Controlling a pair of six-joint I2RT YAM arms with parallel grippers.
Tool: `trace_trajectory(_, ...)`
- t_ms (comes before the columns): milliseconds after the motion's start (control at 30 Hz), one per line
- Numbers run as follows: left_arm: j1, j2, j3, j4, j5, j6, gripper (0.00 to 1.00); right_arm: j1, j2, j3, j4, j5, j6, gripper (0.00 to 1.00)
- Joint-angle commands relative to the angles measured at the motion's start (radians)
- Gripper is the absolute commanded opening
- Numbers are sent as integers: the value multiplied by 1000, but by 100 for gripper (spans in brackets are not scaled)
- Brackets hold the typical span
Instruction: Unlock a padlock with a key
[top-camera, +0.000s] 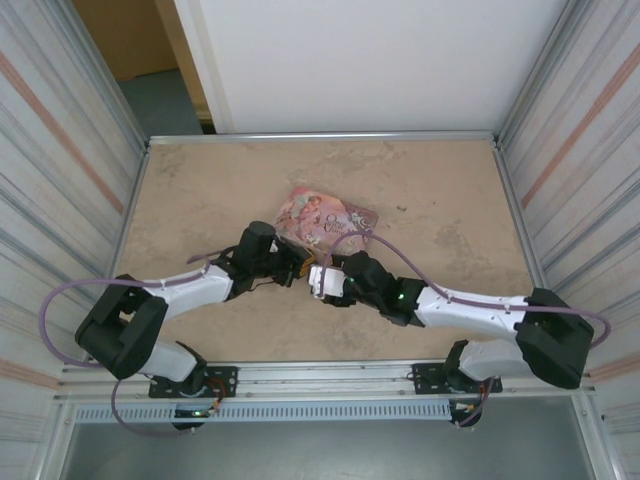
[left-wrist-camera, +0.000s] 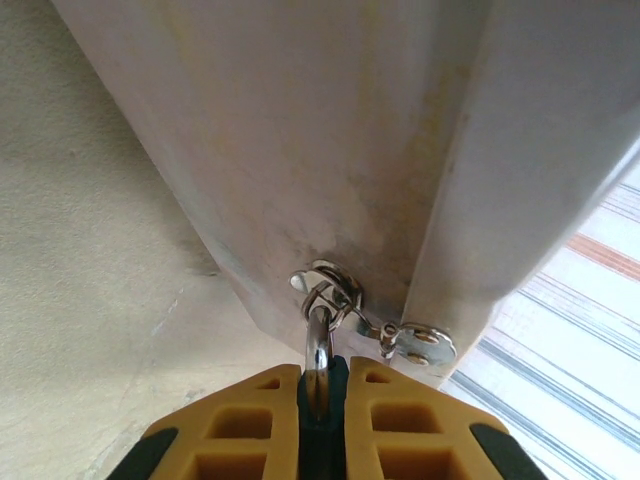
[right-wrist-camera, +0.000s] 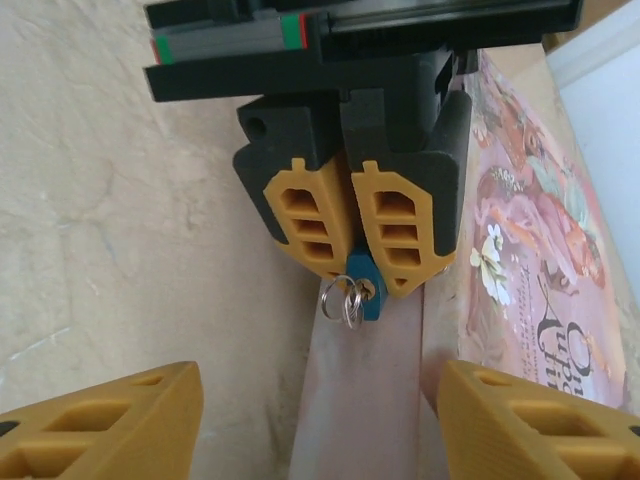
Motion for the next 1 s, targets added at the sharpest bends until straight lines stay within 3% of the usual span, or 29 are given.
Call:
trace_trajectory(0,-7,-12,34,55,18,-24,0,7,38,22,93,55,-41,53)
trace_trajectory(133,-6,-9,29,64,21,-28,0,7,77,36,114,69,-43,37)
trace_trajectory(267,-5,-9,26,67,24,-28,0,7,112,42,139,97,-44,29)
trace_trajectory(967,-7,-3,20,85,34,-29,0,7,180,67,196,129,-17,13)
